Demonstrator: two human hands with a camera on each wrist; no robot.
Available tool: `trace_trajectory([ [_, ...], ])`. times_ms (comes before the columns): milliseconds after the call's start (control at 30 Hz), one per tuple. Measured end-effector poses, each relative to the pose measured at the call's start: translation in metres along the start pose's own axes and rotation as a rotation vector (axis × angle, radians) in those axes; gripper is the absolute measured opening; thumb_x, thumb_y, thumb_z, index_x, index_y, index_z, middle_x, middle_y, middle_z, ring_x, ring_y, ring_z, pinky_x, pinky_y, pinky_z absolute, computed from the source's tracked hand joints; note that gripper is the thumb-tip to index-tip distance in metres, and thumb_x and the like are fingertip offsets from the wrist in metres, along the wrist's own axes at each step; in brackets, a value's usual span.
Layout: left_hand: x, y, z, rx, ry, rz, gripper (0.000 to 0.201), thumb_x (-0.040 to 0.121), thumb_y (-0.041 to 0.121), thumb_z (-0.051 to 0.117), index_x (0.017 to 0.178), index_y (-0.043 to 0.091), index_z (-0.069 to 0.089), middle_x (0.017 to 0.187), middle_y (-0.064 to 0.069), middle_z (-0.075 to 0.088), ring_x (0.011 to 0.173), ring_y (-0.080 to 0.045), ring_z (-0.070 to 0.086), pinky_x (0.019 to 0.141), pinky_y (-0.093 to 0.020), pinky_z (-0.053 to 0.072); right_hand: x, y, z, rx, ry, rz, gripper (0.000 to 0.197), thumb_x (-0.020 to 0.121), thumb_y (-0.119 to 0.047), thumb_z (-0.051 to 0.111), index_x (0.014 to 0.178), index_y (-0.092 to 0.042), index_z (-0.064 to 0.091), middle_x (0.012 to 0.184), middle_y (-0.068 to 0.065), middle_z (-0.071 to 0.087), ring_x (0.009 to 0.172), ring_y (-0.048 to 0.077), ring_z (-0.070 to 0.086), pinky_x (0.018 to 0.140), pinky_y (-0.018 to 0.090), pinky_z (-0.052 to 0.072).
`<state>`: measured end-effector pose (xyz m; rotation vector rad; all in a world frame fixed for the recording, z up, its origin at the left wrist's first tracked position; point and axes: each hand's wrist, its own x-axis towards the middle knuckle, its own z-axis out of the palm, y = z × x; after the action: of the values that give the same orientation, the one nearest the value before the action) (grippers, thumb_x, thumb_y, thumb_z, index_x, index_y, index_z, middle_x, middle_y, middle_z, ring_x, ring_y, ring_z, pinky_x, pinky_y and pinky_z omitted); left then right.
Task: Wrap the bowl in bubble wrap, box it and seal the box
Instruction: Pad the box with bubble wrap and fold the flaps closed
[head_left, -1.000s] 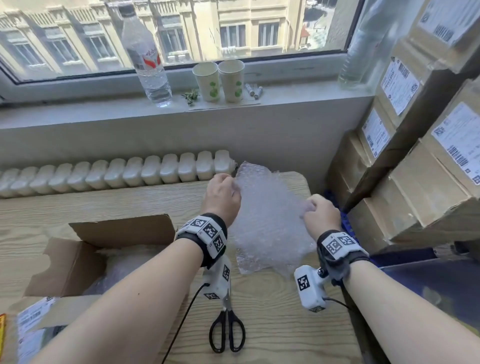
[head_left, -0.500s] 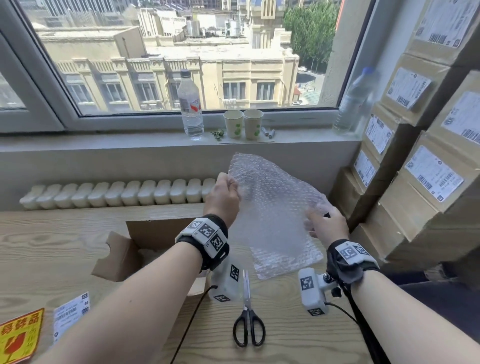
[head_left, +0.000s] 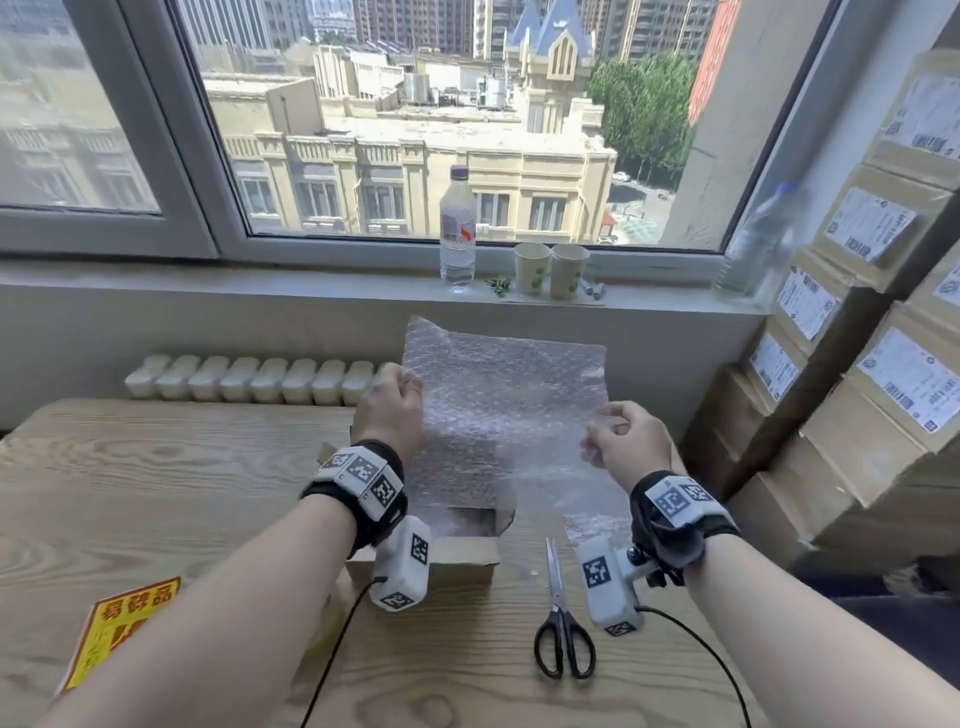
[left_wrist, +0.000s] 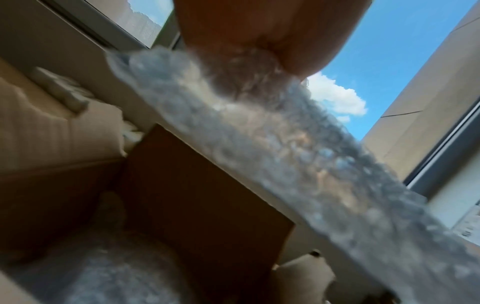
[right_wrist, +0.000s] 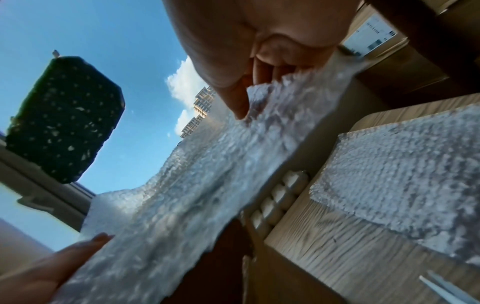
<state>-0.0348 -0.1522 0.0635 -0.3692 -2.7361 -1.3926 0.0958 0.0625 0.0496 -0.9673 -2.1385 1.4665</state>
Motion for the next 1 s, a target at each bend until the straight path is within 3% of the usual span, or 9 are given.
trace_trajectory([
  [100, 0.000, -0.026, -0.021, 0.058, -0.020, -0.066, 0.020, 0.099, 0.029, 0.040, 0.096, 0.014, 0.053, 0.089, -0.006, 0.063, 0.080, -0.024, 0.056, 0.069, -0.029, 0.039, -0.008, -0.008, 0.025, -0.090, -0.017, -0.018, 0.032, 0.084, -0.015, 0.067, 0.109, -0.028, 0.052, 0.085, 0.014, 0.069, 0.072, 0.025, 0.070, 0.079, 0.045, 0.057],
  [200, 0.000, -0.051, -0.035, 0.128, -0.079, -0.132, 0.021, 0.099, 0.030, 0.041, 0.097, 0.013, 0.054, 0.090, -0.008, 0.064, 0.081, -0.025, 0.057, 0.068, -0.029, 0.040, -0.018, -0.017, 0.044, -0.181, -0.064, -0.038, 0.045, 0.082, -0.016, 0.070, 0.121, -0.027, 0.050, 0.084, 0.010, 0.066, 0.076, 0.024, 0.068, 0.079, 0.043, 0.056],
  [367, 0.001, -0.078, -0.046, 0.228, -0.132, -0.164, 0.022, 0.099, 0.030, 0.042, 0.097, 0.012, 0.054, 0.093, -0.007, 0.061, 0.083, -0.024, 0.055, 0.070, -0.032, 0.041, -0.032, -0.028, 0.069, -0.533, -0.151, -0.153, 0.049, 0.082, -0.022, 0.069, 0.126, -0.027, 0.048, 0.078, -0.004, 0.051, 0.075, 0.017, 0.055, 0.061, 0.028, 0.040],
  [567, 0.008, -0.100, -0.047, 0.279, -0.218, -0.220, 0.019, 0.096, 0.031, 0.047, 0.095, 0.014, 0.055, 0.093, -0.005, 0.063, 0.086, -0.023, 0.058, 0.073, -0.032, 0.045, -0.037, -0.031, 0.089, -0.702, -0.098, -0.217, 0.028, 0.080, -0.022, 0.065, 0.107, -0.026, 0.062, 0.103, -0.004, 0.048, 0.102, 0.018, 0.053, 0.078, 0.028, 0.044],
  [633, 0.011, -0.104, -0.047, 0.281, -0.240, -0.230, 0.015, 0.094, 0.031, 0.049, 0.091, 0.017, 0.055, 0.093, -0.004, 0.064, 0.086, -0.022, 0.059, 0.074, -0.031, 0.046, -0.038, -0.032, 0.094, -0.729, -0.103, -0.258, 0.021, 0.081, -0.019, 0.064, 0.101, -0.025, 0.065, 0.105, -0.005, 0.046, 0.108, 0.018, 0.050, 0.081, 0.028, 0.044],
  [733, 0.015, -0.106, -0.051, 0.292, -0.255, -0.242, 0.013, 0.092, 0.034, 0.051, 0.089, 0.021, 0.051, 0.092, -0.002, 0.065, 0.085, -0.020, 0.061, 0.074, -0.031, 0.049, -0.039, -0.034, 0.099, -0.769, -0.184, -0.316, 0.018, 0.084, -0.015, 0.062, 0.098, -0.024, 0.068, 0.111, -0.005, 0.049, 0.115, 0.015, 0.045, 0.088, 0.026, 0.042],
  [800, 0.015, -0.104, -0.054, 0.326, -0.273, -0.245, 0.016, 0.092, 0.034, 0.051, 0.097, 0.020, 0.048, 0.095, -0.002, 0.064, 0.085, -0.022, 0.061, 0.074, -0.033, 0.049, -0.041, -0.035, 0.103, -0.812, -0.261, -0.361, 0.018, 0.085, -0.015, 0.062, 0.100, -0.023, 0.069, 0.120, -0.005, 0.053, 0.120, 0.014, 0.044, 0.097, 0.027, 0.039],
  [900, 0.013, -0.100, -0.059, 0.354, -0.188, -0.208, 0.037, 0.091, 0.036, 0.055, 0.116, 0.016, 0.038, 0.106, -0.005, 0.052, 0.094, -0.026, 0.057, 0.074, -0.034, 0.045, -0.043, -0.034, 0.111, -0.848, -0.332, -0.409, 0.020, 0.087, -0.013, 0.060, 0.102, -0.024, 0.069, 0.125, -0.006, 0.056, 0.121, 0.014, 0.047, 0.100, 0.028, 0.039],
  [1000, 0.011, -0.096, -0.065, 0.343, 0.009, -0.005, 0.043, 0.086, 0.030, 0.063, 0.120, 0.014, 0.043, 0.113, -0.005, 0.046, 0.103, -0.024, 0.051, 0.076, -0.030, 0.041, -0.045, -0.032, 0.118, -0.894, -0.381, -0.444, 0.022, 0.087, -0.015, 0.060, 0.104, -0.025, 0.069, 0.127, -0.007, 0.057, 0.122, 0.013, 0.046, 0.102, 0.030, 0.041],
])
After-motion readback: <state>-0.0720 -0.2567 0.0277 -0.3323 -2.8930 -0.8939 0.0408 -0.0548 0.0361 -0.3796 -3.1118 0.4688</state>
